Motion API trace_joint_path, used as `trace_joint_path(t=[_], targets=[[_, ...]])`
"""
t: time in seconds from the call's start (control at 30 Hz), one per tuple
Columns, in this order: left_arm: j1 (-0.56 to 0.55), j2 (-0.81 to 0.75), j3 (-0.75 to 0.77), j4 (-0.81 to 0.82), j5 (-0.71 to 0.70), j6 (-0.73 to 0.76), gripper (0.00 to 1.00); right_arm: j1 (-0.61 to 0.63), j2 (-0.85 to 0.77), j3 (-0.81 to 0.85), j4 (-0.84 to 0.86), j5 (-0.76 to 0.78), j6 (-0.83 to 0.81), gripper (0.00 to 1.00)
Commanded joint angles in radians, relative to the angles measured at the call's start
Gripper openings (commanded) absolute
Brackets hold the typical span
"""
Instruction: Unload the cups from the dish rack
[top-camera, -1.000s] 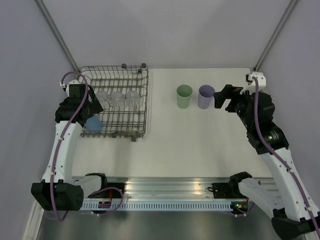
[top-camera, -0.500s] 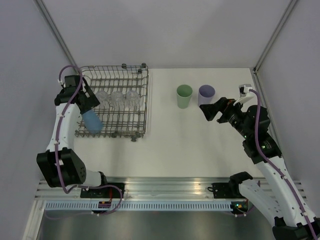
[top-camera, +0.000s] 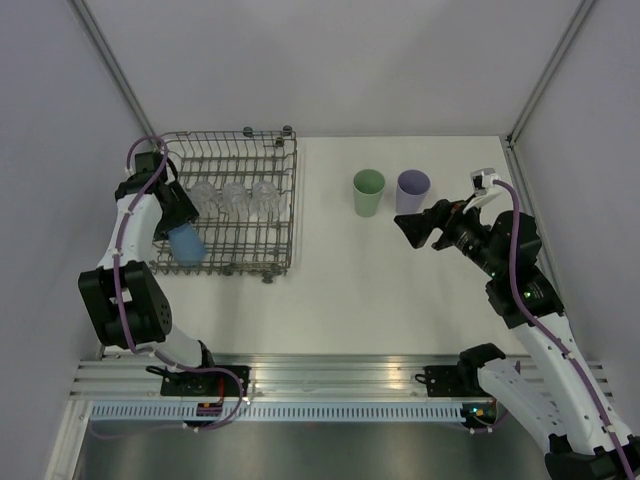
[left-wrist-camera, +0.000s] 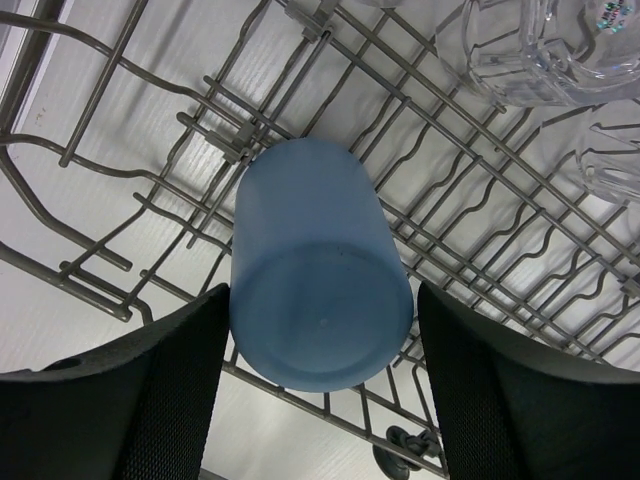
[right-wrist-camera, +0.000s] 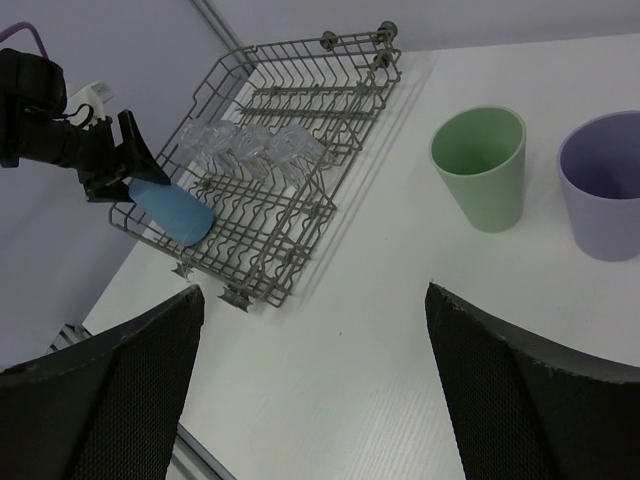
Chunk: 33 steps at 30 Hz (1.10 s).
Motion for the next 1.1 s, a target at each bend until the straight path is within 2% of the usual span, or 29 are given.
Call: trace_joint_path(t=[0.0, 0.03, 0.07, 0.23, 0.27, 0.5, 0.77, 0.97, 1.07], targets=[[0.008, 0.018, 0.036, 0.013, 0.026, 0.031, 0.78, -0.001, -0.001, 0.038, 0.045, -0.051, -0.028, 0.95], [0.010, 0.020, 0.033, 0.013, 0.025, 0.028, 0.76, -0.001, -0.001, 0.040, 0.046, -0.052, -0.030, 0.95], [0.010, 0.018, 0.030, 0.013, 0.019, 0.028, 0.67, -0.001, 0.001, 0.041, 0.046, -0.054, -0.030, 0.95], [0.008, 0.014, 0.021, 0.012, 0.025, 0.031, 0.57, -0.001, 0.004, 0.052, 0.045, -0.057, -0.038, 0.95], [0.010, 0.011, 0.021, 0.012, 0.028, 0.031, 0.46, -0.001, 0.004, 0.052, 0.045, -0.056, -0.038, 0.94], [0.008, -0.058, 0.016, 0.010, 0.048, 0.031, 0.03, 0.001, 0.022, 0.050, 0.045, -0.049, -0.041, 0.94], [0.000, -0.201, -0.010, 0.024, 0.109, 0.034, 0.02, -0.001, 0.073, 0.053, 0.029, -0.057, -0.053, 0.96], [-0.016, -0.329, -0.032, 0.066, 0.293, 0.023, 0.02, -0.001, 0.119, 0.044, 0.080, -0.150, -0.006, 0.96], [-0.035, -0.379, -0.021, 0.089, 0.443, 0.010, 0.02, 0.001, 0.150, 0.009, 0.188, -0.253, 0.080, 0.97]])
